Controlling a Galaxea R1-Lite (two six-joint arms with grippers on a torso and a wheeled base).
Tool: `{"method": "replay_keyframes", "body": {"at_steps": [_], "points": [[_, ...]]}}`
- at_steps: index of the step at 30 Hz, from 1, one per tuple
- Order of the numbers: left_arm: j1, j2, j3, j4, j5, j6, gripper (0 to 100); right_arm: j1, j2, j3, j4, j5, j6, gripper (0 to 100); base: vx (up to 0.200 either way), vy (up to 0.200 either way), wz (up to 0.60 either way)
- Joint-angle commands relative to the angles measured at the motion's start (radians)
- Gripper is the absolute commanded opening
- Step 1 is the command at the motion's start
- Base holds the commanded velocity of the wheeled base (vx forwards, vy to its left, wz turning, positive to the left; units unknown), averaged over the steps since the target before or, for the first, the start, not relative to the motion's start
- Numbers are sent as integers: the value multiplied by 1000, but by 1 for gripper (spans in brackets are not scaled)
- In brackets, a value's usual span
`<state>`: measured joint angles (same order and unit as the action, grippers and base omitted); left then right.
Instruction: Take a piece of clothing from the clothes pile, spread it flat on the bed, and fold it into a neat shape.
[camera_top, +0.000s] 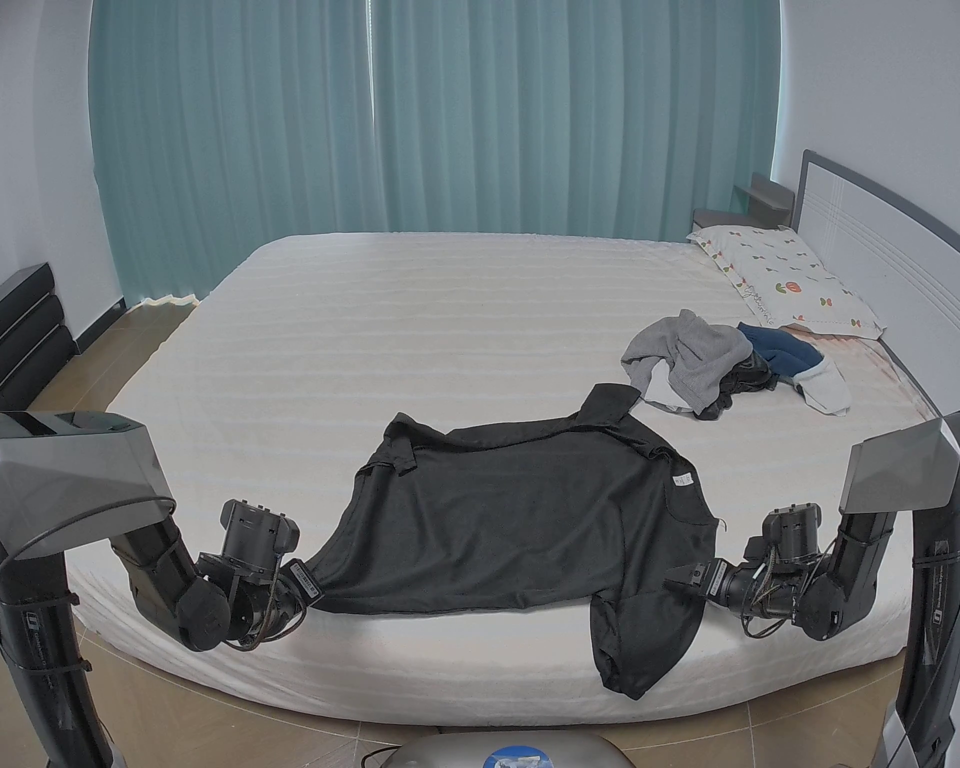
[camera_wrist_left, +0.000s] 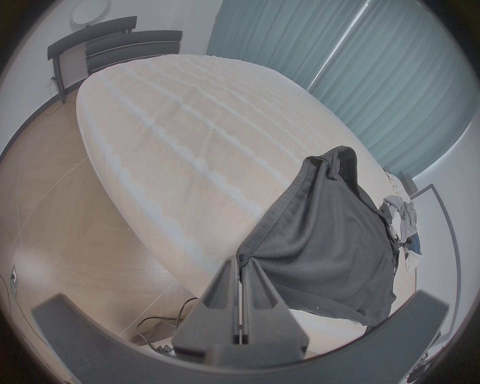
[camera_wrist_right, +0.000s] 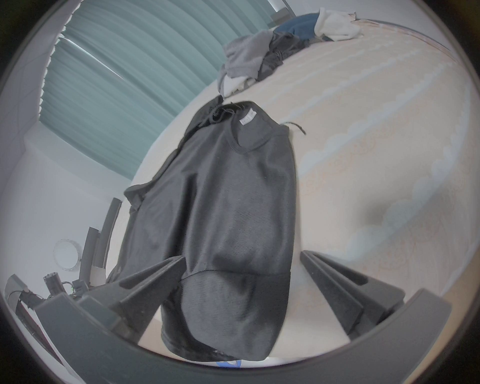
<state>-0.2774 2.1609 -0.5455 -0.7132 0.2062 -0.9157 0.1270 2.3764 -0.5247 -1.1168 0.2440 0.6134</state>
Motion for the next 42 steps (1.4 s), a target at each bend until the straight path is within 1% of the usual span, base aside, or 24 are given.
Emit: {"method": "replay_keyframes", "body": {"at_steps": [1, 4, 10, 13, 18, 19, 23, 24, 26, 29, 31, 33, 34, 35, 38, 42], "points": [[37, -19, 1, 0, -2, 3, 0, -7, 10, -110, 57, -40, 2, 0, 0, 0, 0], [50, -21, 3, 1, -4, 21, 0, -26, 17, -152, 66, -86, -1, 0, 0, 0, 0], [69, -12, -1, 3, -5, 31, 0, -66, 24, -241, 100, -86, -3, 0, 0, 0, 0], [72, 1, -4, 1, -5, 34, 0, -67, 46, -291, 104, -86, -4, 0, 0, 0, 0], [72, 22, -4, 1, -8, 34, 0, -63, 60, -325, 141, -80, -7, 0, 0, 0, 0], [72, 25, -4, 1, -10, 34, 0, -63, 64, -327, 143, -78, -9, 100, 0, 0, 0], [70, 34, -4, 0, -11, 34, 0, -64, 61, -314, 118, -54, -15, 100, 0, 0, 0], [70, 34, 1, -2, -21, 35, 0, -69, 50, -302, 103, -38, -17, 100, 0, 0, 0], [69, 28, 9, -2, -62, 34, 0, -90, 26, -258, 63, 15, -20, 100, 0, 0, 0], [70, 22, 10, 3, -93, 32, 0, -113, -13, -192, 41, 81, -30, 100, 0, 0, 0], [70, 24, 10, 1, -94, 32, 0, -116, -20, -149, 41, 89, -63, 100, 0, 0, 0], [70, 24, 12, 1, -96, 32, 0, -118, -17, -92, 32, 95, -132, 100, 0, 0, 0], [70, 25, 12, 1, -96, 32, 0, -118, -17, -87, 32, 97, -138, 100, 0, 0, 0], [70, 25, 12, 1, -96, 32, 0, -119, -17, -44, 31, 104, -185, 100, 0, 0, 0], [70, 30, 12, 1, -99, 34, 0, -106, -19, -5, 31, 124, -202, 100, 0, 0, 0], [70, 31, 12, 1, -99, 34, 0, -72, -19, 3, 31, 126, -199, 100, 0, 0, 0]]}}
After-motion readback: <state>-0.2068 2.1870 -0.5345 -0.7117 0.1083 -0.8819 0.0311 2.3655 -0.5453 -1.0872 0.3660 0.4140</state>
